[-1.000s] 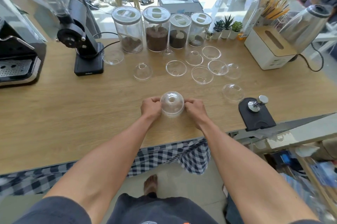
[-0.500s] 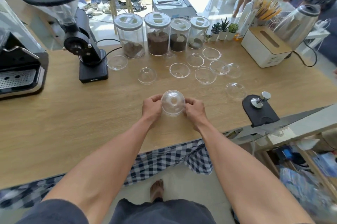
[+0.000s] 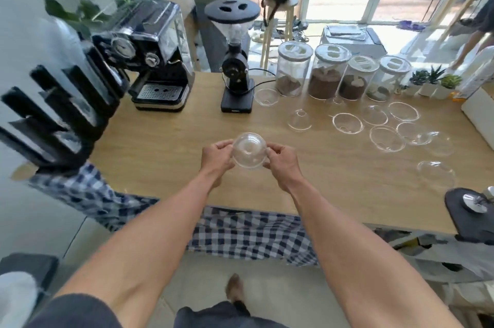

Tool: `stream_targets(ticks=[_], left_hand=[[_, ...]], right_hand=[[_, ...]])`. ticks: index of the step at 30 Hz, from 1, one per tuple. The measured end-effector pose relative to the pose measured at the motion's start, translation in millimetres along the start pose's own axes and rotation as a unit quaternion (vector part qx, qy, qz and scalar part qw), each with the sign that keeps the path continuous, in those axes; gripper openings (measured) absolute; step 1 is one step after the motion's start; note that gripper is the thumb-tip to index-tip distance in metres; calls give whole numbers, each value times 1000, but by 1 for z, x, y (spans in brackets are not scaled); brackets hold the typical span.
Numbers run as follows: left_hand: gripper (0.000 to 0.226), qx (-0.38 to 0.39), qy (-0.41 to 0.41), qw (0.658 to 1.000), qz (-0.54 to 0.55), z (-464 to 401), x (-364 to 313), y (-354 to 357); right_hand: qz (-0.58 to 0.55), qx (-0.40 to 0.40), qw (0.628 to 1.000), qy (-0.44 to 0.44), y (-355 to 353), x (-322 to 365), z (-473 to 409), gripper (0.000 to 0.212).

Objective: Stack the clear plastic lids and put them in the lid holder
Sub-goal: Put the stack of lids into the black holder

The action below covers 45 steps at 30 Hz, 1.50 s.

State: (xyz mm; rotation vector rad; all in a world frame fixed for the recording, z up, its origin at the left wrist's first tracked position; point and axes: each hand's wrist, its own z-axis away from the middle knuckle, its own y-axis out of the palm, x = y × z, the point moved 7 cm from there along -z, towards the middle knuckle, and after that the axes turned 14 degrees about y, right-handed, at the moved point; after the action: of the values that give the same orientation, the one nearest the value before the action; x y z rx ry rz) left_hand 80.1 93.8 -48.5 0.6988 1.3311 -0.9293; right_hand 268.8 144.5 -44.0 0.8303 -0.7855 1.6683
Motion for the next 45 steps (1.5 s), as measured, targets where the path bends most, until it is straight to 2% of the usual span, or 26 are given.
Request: stream_targets(ticks=[5, 12, 17, 22, 27, 31, 34, 38, 40, 42, 45], left_hand=[[21, -77, 19, 997, -2, 7, -35, -107], [16, -172, 58, 983, -13, -9, -107, -294], [10, -166, 78, 982, -37, -32, -163, -419], [9, -150, 87, 981, -92, -69, -185, -510], [10, -88, 92, 979, -159, -98, -176, -549], [9, -38, 91, 981, -170, -113, -159, -560], [17, -8, 76, 983, -167, -121, -141, -566], [10, 12, 45, 987, -152, -132, -125, -573], [14, 14, 17, 990, -140, -139, -113, -575], [15, 15, -18, 991, -129, -146, -100, -579], [21, 45, -74, 990, -108, -154, -79, -581]], right_hand=[[50, 65, 996, -35, 103, 34, 20, 21], [110, 161, 972, -129, 284, 120, 57, 25], [132, 164, 961, -180, 403, 176, 73, 27], [109, 140, 965, -194, 484, 202, 81, 32], [111, 91, 976, -165, 526, 193, 75, 23], [129, 52, 981, -133, 538, 178, 68, 19], [131, 43, 986, -99, 542, 166, 61, 16], [94, 45, 994, -24, 551, 151, 48, 8], [75, 43, 996, 18, 554, 142, 44, 4], [55, 45, 996, 55, 556, 134, 41, 11], [23, 55, 994, 95, 557, 121, 37, 10]])
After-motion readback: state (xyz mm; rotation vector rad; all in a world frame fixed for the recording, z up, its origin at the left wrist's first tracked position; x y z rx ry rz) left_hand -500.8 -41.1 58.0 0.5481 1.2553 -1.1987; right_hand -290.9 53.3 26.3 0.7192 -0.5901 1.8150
